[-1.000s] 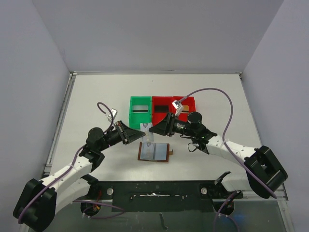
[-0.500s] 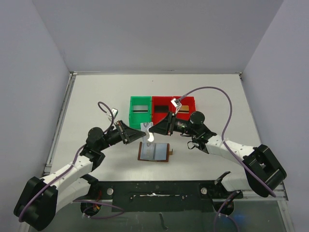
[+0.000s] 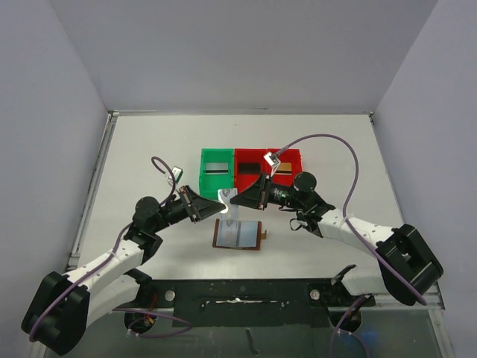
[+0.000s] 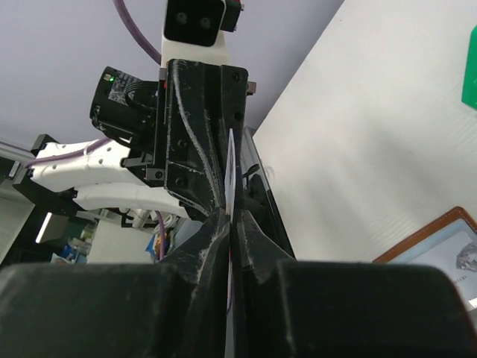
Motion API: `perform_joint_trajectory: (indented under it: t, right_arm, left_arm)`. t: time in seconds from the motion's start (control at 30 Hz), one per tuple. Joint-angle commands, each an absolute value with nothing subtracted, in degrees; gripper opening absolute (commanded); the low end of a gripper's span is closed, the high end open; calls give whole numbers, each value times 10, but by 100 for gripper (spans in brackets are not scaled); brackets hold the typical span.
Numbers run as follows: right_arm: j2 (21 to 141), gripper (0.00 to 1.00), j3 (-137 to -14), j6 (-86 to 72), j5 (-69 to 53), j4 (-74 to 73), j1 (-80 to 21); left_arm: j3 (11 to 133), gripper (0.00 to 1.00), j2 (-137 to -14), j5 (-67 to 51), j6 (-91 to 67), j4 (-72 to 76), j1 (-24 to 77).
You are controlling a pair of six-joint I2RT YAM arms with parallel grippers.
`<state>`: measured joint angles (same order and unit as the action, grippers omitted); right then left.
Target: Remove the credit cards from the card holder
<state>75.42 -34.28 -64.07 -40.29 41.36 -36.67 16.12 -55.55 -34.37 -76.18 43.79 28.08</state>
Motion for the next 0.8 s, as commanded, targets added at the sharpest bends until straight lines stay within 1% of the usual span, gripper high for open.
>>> perform_joint_trajectory:
  t: [0.0, 0.07, 0.17, 0.2, 0.23, 0.4, 0.5, 0.67, 0.77]
  right_arm:
    - [709, 0, -366, -599, -389, 358, -362]
    - [685, 0, -386, -540, -354, 268, -357]
    - [662, 0, -414, -478, -298, 149, -347]
    - [657, 0, -425, -460, -275, 120, -342]
    - [654, 0, -432, -441, -262, 86, -339]
    - [684, 0, -510, -342, -159, -40, -341]
    - [728, 0, -575, -273, -75, -88, -370]
    - [841, 0, -697, -85, 90, -132, -445]
    - [922, 0, -804, -30, 103, -198, -448]
  left_arm:
    - [200, 13, -549, -325, -733, 403, 282]
    - [219, 28, -526, -290, -697, 303, 282]
    - [235, 53, -473, -190, -665, 148, 280]
    - [238, 66, -451, -163, -660, 104, 279]
    - [243, 70, -436, -138, -655, 63, 278]
    - [278, 72, -396, -35, -622, -121, 276]
    - [307, 72, -391, 12, -595, -205, 275]
    - [356, 73, -398, 73, -543, -279, 271]
    - [398, 74, -400, 109, -513, -323, 270]
